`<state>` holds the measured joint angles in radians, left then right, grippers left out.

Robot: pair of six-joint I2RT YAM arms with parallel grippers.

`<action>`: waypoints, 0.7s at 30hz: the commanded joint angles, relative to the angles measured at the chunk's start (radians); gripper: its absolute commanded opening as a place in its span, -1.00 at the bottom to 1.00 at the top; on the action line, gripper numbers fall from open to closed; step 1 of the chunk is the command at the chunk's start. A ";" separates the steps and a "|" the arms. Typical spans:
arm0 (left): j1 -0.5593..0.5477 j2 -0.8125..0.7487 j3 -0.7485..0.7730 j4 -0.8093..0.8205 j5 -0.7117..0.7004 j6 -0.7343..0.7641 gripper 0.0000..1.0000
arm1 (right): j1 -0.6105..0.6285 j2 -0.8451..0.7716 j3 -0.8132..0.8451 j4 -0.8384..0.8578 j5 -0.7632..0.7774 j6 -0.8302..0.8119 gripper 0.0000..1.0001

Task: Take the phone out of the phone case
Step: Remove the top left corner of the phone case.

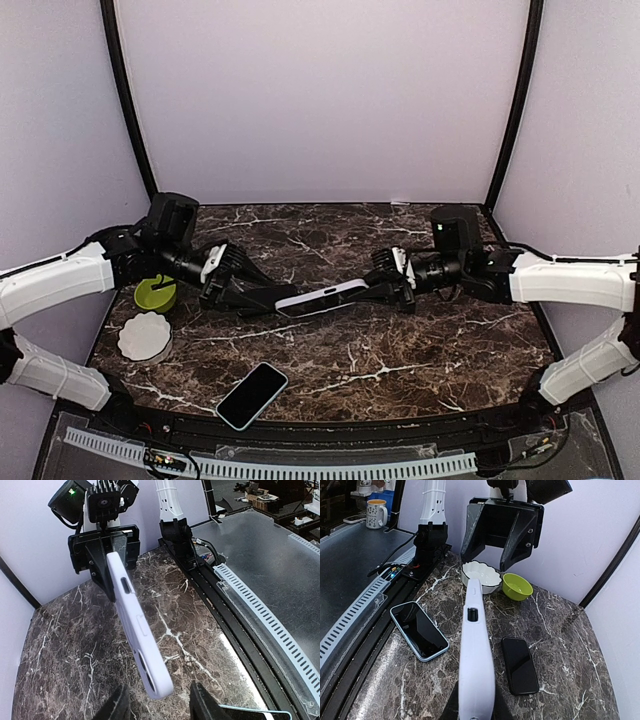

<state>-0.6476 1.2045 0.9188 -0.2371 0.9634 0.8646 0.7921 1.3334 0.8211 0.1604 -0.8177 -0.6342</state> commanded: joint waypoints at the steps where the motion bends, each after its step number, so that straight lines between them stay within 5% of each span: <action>1: -0.010 0.011 -0.001 -0.020 0.039 0.038 -0.17 | 0.015 -0.008 0.050 0.050 -0.015 -0.038 -1.00; 12: -0.021 0.050 0.003 -0.038 0.047 0.048 -0.03 | 0.033 0.007 0.078 0.018 -0.016 -0.059 -1.00; 21: -0.033 0.056 -0.006 -0.039 0.070 0.075 -0.19 | 0.041 0.013 0.087 0.009 -0.015 -0.071 -1.00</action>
<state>-0.6720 1.2621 0.9188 -0.2478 0.9916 0.9150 0.8192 1.3479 0.8566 0.1070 -0.8143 -0.6956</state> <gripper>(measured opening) 0.411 0.084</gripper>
